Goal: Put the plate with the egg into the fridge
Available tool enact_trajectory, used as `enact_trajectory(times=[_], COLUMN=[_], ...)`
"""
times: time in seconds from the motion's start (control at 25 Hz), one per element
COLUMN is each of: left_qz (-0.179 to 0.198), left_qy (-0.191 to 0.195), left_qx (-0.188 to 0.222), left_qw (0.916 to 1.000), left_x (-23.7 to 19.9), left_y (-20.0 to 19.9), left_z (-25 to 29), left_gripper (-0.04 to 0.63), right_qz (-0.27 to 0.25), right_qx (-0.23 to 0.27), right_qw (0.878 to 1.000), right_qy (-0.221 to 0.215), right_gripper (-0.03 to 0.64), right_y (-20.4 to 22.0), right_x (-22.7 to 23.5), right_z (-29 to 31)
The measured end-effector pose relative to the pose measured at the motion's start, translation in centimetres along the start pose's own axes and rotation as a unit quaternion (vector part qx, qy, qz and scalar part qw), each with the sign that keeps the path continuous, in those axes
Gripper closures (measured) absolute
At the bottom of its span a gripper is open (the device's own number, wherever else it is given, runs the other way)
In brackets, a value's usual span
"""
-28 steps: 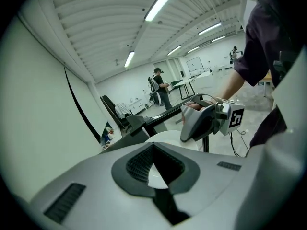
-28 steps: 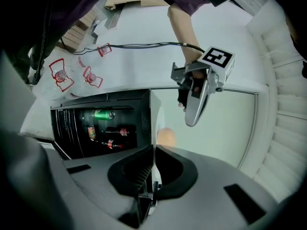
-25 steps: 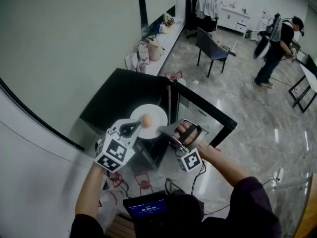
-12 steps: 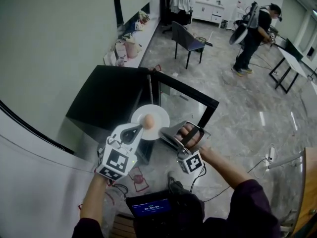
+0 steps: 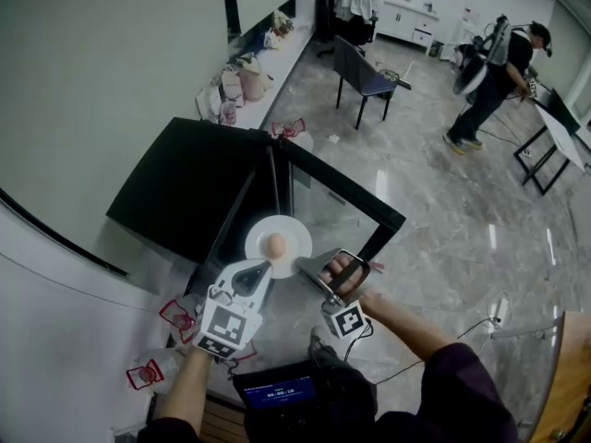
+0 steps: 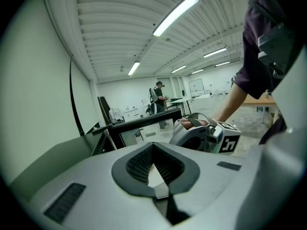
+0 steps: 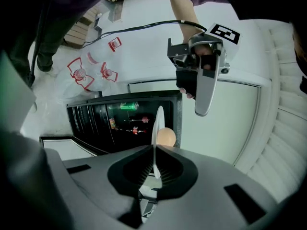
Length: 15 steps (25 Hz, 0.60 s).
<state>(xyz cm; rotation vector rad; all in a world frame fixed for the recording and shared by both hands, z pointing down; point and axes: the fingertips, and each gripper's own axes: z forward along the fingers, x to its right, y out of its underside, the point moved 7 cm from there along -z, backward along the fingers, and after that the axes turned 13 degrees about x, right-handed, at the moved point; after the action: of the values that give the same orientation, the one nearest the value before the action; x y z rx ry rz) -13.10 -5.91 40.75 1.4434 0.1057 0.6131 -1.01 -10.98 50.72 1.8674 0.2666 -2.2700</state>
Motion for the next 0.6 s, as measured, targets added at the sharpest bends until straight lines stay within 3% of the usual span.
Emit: enact_trajectory(times=[0.24, 0.44, 0.6], left_qz=[-0.048, -0.065, -0.078], left_qy=[-0.109, -0.201, -0.254], left_qx=[-0.015, -0.028, -0.037], left_qw=[0.9927, 0.9770, 0.9633], left_x=[1.0, 2.0, 2.2], left_y=[6.7, 13.3, 18.6], left_z=[3.9, 5.6, 6.5], left_gripper=[0.586, 0.586, 0.586], right_qz=[0.030, 0.057, 0.047], right_qx=[0.037, 0.056, 0.076], right_qw=[0.999, 0.997, 0.996], right_qy=[-0.013, -0.024, -0.031], right_gripper=[0.594, 0.594, 0.594], right_y=[3.3, 4.3, 4.5], right_x=[-5.7, -11.7, -15.8], right_z=[3.6, 8.1, 13.2])
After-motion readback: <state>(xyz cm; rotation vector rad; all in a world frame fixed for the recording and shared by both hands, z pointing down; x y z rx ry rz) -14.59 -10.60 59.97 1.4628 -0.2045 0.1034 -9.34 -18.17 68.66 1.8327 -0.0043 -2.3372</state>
